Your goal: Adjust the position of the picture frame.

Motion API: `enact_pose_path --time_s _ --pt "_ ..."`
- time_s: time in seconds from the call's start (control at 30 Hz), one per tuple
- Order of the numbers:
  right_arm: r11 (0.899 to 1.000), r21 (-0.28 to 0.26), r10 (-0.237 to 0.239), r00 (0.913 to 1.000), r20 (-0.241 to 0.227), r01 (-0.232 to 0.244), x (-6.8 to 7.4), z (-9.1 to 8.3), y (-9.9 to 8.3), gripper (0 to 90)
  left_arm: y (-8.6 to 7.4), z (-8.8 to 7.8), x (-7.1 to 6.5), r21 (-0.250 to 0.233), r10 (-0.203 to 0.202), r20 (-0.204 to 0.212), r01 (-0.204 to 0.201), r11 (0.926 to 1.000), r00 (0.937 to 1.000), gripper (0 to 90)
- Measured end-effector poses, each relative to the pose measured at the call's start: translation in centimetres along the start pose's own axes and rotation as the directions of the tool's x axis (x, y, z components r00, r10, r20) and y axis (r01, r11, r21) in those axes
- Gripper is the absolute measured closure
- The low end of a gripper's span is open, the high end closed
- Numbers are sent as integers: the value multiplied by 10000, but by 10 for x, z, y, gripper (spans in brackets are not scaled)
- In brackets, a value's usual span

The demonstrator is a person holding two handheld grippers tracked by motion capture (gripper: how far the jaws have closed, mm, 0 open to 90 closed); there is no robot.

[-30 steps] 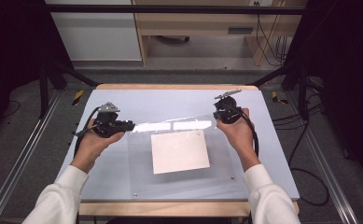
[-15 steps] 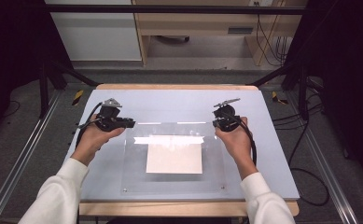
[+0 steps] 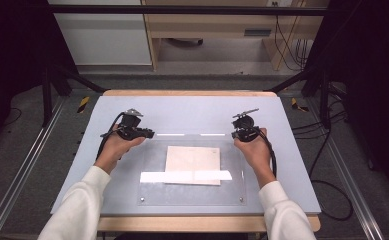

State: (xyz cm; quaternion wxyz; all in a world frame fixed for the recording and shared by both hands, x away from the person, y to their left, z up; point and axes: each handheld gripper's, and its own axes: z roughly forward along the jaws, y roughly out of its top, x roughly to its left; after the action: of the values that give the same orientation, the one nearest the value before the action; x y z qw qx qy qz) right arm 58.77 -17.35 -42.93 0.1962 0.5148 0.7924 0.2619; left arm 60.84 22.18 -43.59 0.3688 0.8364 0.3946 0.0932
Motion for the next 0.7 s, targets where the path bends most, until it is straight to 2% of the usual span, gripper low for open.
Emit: enact_pose_path --time_s 0.1,0.23,0.27,0.5,0.7 --pt "9999 43 95 10000 -32 -95 0 4 -2 855 -1 3 0 88 -18 -119 19 10000 9999 793" --pt "9996 -159 221 9996 -146 -223 -2 13 -7 855 -1 8 -5 348 207 -595 -187 9992 9980 814" --pt "9995 -176 258 9995 -186 -262 -2 14 -8 855 -2 9 -5 331 136 -637 -115 9994 9979 815" --pt "9982 -504 312 9992 -257 -325 -3 20 -14 854 -7 13 -5 231 -69 -755 87 9997 9971 820" --pt "9967 -728 346 9988 -341 -370 -4 22 -17 853 -7 15 -5 283 -59 -826 82 9996 9966 824"
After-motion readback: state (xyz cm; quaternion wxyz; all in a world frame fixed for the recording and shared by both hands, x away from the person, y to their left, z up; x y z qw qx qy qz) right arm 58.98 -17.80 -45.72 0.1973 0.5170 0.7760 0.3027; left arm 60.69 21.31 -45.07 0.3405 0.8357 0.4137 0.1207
